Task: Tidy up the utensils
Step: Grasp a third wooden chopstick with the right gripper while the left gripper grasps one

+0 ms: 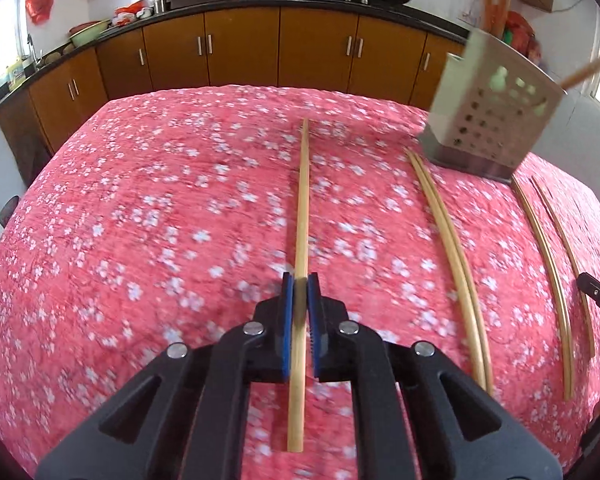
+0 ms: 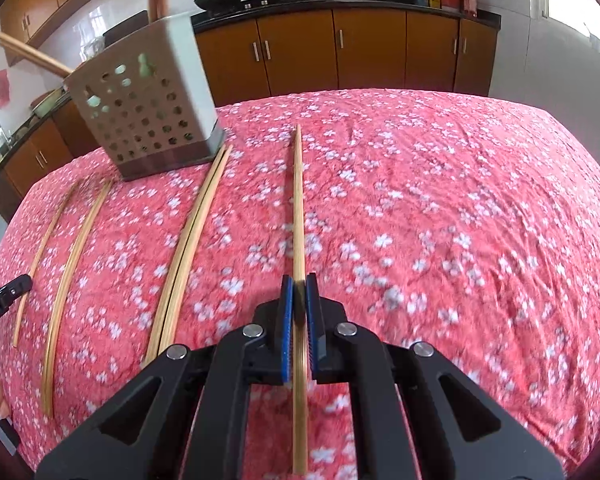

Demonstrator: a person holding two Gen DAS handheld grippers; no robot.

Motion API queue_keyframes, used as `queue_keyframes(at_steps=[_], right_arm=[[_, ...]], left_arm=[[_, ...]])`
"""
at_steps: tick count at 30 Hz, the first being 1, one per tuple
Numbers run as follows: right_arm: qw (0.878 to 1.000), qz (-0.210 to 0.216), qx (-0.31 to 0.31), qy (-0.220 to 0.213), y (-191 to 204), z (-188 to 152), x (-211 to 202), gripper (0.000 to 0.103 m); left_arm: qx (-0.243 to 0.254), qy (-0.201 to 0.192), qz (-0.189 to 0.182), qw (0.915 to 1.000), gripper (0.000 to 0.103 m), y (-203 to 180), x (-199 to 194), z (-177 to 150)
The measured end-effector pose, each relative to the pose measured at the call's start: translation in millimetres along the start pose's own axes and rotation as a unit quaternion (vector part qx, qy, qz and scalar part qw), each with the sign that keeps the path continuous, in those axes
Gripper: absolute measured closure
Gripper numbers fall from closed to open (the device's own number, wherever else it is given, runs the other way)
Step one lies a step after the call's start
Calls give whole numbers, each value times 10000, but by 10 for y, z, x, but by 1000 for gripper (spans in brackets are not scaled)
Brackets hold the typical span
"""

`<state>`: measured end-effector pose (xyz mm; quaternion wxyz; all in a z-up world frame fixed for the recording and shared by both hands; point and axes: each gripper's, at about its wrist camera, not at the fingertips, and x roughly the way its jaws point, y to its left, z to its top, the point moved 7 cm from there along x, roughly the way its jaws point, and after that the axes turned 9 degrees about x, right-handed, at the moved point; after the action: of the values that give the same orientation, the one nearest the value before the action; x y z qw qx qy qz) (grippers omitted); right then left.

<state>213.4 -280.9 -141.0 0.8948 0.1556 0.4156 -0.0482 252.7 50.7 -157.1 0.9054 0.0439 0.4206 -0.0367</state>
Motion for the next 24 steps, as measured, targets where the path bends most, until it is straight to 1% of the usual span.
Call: queue_keyframes(at_steps=[9,24], right_arm=[[9999,84,78,18,-13,38,36,95],[10000,-6,-5,-1,2,18,36,94]], left_arm=[[-93,-25,-100,9999,93,19,-21,-13],[-61,-16,-47,10000,93,8,-3,-15]])
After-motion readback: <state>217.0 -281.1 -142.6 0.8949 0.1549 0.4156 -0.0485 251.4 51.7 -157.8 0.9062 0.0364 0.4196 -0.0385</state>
